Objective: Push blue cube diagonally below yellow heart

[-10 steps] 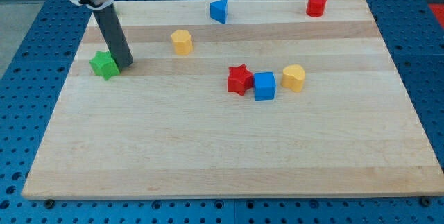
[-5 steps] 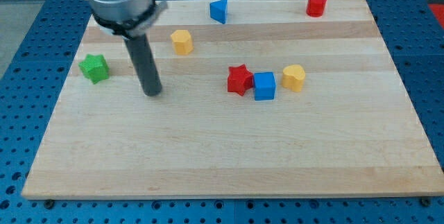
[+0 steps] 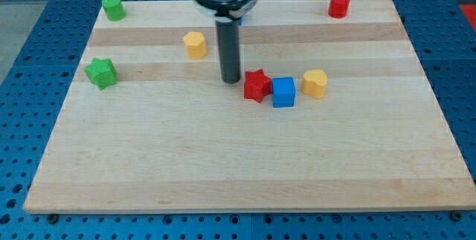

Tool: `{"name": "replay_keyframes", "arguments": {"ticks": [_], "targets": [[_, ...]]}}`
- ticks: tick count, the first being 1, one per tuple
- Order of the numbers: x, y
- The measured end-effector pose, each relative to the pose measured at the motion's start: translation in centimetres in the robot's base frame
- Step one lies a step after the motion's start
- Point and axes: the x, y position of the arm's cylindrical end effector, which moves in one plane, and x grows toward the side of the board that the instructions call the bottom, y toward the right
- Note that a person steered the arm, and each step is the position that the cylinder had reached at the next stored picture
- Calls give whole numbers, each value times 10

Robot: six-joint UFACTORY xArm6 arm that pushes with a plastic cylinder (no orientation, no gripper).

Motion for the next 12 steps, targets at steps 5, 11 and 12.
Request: {"name": "replay_keyframes", "arguments": {"ticks": [5,11,12], "targets": [[111,121],[62,42],[85,40]]}}
